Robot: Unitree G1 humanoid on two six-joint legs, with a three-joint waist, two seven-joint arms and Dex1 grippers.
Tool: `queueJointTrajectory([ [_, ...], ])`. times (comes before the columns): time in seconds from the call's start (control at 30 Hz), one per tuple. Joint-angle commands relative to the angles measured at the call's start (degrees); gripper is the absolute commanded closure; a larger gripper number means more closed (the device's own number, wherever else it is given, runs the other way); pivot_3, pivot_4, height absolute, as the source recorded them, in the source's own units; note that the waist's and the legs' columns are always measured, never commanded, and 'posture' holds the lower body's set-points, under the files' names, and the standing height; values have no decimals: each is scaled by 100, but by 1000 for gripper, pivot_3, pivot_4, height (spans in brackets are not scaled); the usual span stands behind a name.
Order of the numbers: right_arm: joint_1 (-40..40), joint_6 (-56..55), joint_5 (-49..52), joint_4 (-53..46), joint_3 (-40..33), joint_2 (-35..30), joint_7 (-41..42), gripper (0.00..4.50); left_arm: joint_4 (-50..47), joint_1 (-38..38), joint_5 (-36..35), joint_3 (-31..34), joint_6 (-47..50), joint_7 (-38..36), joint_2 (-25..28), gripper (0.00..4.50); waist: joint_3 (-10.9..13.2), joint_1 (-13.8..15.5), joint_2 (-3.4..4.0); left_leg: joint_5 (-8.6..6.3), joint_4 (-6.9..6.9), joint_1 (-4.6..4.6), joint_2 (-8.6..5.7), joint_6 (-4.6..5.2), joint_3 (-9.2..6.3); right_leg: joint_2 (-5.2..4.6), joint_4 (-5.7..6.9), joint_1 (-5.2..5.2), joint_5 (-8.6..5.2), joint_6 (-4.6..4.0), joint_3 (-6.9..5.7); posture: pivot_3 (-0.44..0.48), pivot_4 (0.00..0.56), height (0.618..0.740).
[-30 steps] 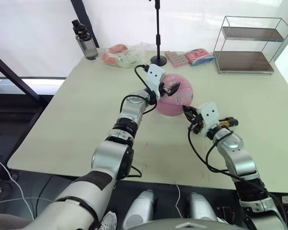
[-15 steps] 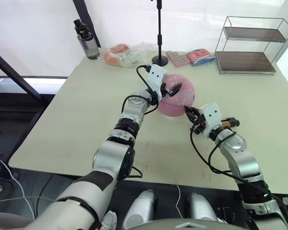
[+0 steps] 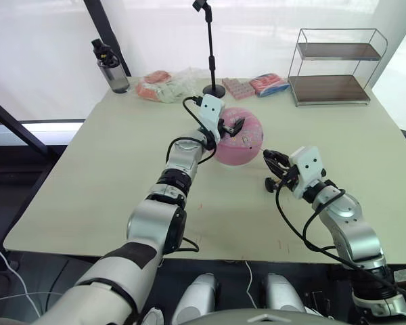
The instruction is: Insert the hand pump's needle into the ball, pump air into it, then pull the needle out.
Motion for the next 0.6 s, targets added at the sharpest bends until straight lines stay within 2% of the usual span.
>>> queueJointTrajectory([
  [0.03,-44,-163,0,-18,-189,-30,-72,4149,573,353,249,-100,281,-20,-14,0,0,1,0,0,0,0,0,0,0,0,0,0,0,0,1,0,150,740],
  [0.2,-66,-479,-253,341,-119,-79,-114,4149,295,253,162,-58,160,-382,7,0,1,12,-1,0,-7,-1,-1,0,-1,0,-1,-3,0,0,0,0,150,740],
  [0.43,-95,-888,-529,702,32,-139,-61,4149,-596,22,-124,50,208,-1116,92,0,29,24,-15,2,-18,-32,-4,-3,-7,0,-4,-36,1,-4,0,0,150,740],
  [0.6,-126,-1051,-586,850,60,-121,-17,4149,-1301,-164,-379,188,540,-1425,208,0,36,12,-20,24,-15,-136,-6,-38,-7,-1,2,-135,20,-35,5,0,150,740],
])
